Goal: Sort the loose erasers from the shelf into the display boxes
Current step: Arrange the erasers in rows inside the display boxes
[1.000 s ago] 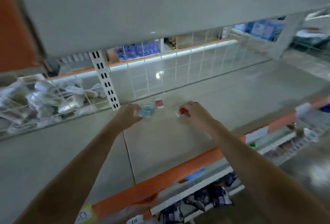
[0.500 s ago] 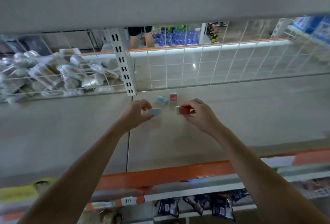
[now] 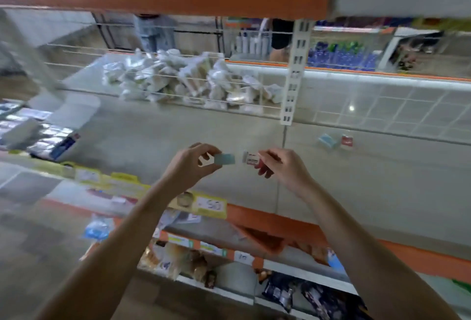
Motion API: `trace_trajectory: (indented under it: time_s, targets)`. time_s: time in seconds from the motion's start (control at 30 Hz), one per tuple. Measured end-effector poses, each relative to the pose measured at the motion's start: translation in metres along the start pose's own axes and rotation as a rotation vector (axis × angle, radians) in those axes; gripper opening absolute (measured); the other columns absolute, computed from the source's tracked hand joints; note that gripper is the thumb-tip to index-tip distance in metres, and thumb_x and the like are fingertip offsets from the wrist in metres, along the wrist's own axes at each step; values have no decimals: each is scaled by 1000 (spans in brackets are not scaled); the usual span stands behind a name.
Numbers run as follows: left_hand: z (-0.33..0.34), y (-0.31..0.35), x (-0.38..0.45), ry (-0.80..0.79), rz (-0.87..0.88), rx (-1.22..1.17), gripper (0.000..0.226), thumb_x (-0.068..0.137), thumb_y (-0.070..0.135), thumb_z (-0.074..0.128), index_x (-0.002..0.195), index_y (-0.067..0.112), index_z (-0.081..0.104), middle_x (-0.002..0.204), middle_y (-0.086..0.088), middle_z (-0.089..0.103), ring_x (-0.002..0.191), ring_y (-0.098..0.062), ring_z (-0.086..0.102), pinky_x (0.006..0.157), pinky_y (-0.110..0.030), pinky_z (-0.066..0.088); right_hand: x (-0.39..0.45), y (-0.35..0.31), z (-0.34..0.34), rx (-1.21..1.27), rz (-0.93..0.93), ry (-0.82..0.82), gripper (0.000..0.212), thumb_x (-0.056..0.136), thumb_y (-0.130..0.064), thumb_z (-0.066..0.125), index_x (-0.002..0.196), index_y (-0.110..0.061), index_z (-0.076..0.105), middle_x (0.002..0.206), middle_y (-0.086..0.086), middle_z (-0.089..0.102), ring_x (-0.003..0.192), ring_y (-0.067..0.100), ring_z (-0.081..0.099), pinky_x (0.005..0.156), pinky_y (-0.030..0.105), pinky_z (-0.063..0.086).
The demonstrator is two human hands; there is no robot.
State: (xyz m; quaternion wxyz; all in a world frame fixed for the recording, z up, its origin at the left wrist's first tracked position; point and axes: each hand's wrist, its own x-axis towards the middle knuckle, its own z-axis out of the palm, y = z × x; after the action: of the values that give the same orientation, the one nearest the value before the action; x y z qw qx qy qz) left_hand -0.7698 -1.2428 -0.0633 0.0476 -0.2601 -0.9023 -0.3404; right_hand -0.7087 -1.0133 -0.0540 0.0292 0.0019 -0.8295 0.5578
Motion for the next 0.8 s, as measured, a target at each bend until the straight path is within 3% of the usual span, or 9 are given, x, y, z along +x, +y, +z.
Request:
trace_trajectory:
  time_s: [0.07,0.17,0.27,0.37,0.53,0.8]
  targets:
    - [-35,-24,-25,34,-52,3,27,75,16,76,100,21,67,84,13,59,73,2,55,69,-21,45,4,-22,43,96,4,-54,25,96,-14,49,86,3,64,69,4,65,54,7,61,53,17,50]
    - [-91,-65,-63,79,-127,24,27,74,21,77,98,22,66,76,17,57,66,15,51,64,-10,38,10,-55,111,220,12,-125,24,97,-11,46,92,7,61,71,7,64,52,6,61,51,17,50]
    - [-143,-112,-100,105,-185,-5,26,75,16,77,97,23,65,75,16,58,62,14,52,61,-10,38,19,-88,184,314,13,-207,22,98,-7,42,87,3,58,71,10,62,47,3,59,47,15,48]
    - [-189,-158,-131,151,-226,-35,30,73,18,77,91,36,60,76,14,61,64,10,55,60,-14,40,29,-117,252,325,-4,-262,28,98,-8,42,75,-6,58,69,10,63,45,4,60,45,15,48]
    - [-244,-219,-173,257,-280,-15,28,73,16,77,99,16,66,76,20,57,66,11,52,63,-8,38,50,-155,340,327,-13,-347,21,94,-8,50,77,-11,62,57,-1,64,46,7,62,47,18,51]
    - [-330,-332,-176,334,-356,42,27,75,11,76,98,19,66,75,21,55,66,16,51,63,-3,36,140,-201,465,489,18,-369,15,92,-4,51,81,-7,61,56,1,64,47,11,64,51,18,54]
